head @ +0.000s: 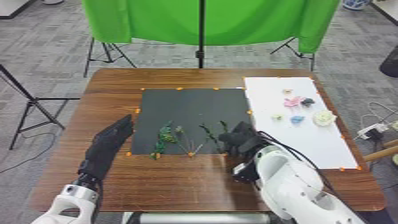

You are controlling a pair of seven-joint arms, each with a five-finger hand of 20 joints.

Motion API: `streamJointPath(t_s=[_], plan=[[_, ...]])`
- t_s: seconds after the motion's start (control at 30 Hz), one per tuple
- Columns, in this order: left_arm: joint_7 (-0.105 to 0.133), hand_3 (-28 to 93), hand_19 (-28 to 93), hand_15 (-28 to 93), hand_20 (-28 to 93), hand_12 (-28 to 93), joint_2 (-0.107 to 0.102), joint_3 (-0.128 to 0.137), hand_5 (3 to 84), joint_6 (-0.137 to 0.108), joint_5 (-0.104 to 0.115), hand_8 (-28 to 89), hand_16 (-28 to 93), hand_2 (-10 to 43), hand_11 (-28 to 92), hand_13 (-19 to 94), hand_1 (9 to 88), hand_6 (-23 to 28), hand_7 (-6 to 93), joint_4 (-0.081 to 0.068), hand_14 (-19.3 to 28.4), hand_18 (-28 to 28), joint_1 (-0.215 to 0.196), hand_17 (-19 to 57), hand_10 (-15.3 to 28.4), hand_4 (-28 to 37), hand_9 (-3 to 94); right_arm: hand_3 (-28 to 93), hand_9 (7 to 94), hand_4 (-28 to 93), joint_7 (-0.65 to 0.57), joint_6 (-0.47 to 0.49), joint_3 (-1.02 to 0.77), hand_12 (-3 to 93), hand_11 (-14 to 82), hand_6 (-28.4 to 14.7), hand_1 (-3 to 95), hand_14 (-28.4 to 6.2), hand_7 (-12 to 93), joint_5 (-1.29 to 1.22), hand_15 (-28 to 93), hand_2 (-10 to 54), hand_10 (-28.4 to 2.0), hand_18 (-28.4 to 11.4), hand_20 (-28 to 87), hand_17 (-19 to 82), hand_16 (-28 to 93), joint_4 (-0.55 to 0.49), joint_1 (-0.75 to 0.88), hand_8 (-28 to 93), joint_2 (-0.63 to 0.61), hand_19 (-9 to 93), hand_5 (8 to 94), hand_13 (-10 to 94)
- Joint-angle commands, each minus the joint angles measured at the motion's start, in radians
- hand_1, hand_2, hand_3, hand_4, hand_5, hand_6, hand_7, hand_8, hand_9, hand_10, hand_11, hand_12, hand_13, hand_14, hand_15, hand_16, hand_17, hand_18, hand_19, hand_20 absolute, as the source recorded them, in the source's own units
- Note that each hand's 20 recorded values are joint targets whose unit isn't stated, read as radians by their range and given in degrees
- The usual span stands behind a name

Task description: Arrange flowers

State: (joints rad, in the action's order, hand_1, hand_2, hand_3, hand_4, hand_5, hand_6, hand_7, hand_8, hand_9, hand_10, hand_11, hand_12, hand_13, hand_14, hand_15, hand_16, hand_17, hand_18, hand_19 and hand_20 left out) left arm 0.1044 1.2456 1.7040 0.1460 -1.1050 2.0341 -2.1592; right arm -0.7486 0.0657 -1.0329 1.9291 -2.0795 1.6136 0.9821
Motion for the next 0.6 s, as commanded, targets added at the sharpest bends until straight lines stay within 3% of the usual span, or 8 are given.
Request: streamJointPath(t_s=[0.03,0.1,0.33,0.47,0.6], plan=[[-0.012,66,0,4,16,12,0.009,0.005,36.3,0.000,-0.002,-3,5,-6.3,4,23,22.1,4.9,1.7,0.003,15.6,13.2,-0.021,-2.2,10.8,-22.0,32.1,60,85.5,-5,0.015,-0.228,-0.114,27.7,36.9,-5.2,28.3,-5.0,21,0.246,56,4.7,-16.9,-8.7,51,70,34,-0.024,0.010,-4,-0.072,93,79.4,93],[-0.016,67,0,4,16,12,0.007,0.003,36.4,0.003,-0.002,-3,5,-6.3,4,23,22.1,5.0,1.6,0.001,15.6,13.2,-0.017,-2.2,10.9,-22.1,32.1,62,81.3,-5,-0.007,-0.224,-0.128,27.2,31.6,-4.9,29.7,-6.1,20,0.293,56,2.7,-16.8,-10.4,52,66,35,-0.006,-0.013,-4,-0.109,93,75.5,90],[-0.014,66,0,4,16,12,0.007,0.000,36.4,0.004,-0.005,-3,5,-5.9,4,23,22.3,5.0,1.6,0.002,15.5,13.2,-0.012,-2.2,11.0,-22.0,32.3,63,63.9,-7,-0.045,-0.041,-0.120,25.9,17.3,-3.2,35.7,-9.2,11,0.256,59,-5.3,-19.4,-13.5,52,59,34,0.085,-0.103,-4,-0.198,93,55.1,80],[-0.007,66,0,4,16,12,0.007,0.003,36.4,-0.005,-0.004,-3,5,-6.0,4,23,22.3,5.0,1.6,0.005,15.5,13.2,-0.018,-2.2,11.0,-21.9,32.2,64,61.4,-8,-0.050,0.018,-0.063,25.5,16.5,-2.1,38.2,-9.1,9,0.234,60,-9.3,-19.7,-13.6,52,58,34,0.160,-0.166,-5,-0.210,93,49.7,79],[0.002,66,0,4,16,12,0.006,0.002,36.4,-0.013,-0.003,-3,5,-6.0,4,23,22.3,4.9,1.7,0.004,15.5,13.2,-0.018,-2.2,11.0,-22.0,32.2,64,60.5,-8,-0.047,0.025,-0.039,24.9,15.4,-1.6,38.9,-8.1,8,0.209,59,-9.5,-19.9,-13.0,51,59,33,0.211,-0.182,-5,-0.207,93,47.7,80]])
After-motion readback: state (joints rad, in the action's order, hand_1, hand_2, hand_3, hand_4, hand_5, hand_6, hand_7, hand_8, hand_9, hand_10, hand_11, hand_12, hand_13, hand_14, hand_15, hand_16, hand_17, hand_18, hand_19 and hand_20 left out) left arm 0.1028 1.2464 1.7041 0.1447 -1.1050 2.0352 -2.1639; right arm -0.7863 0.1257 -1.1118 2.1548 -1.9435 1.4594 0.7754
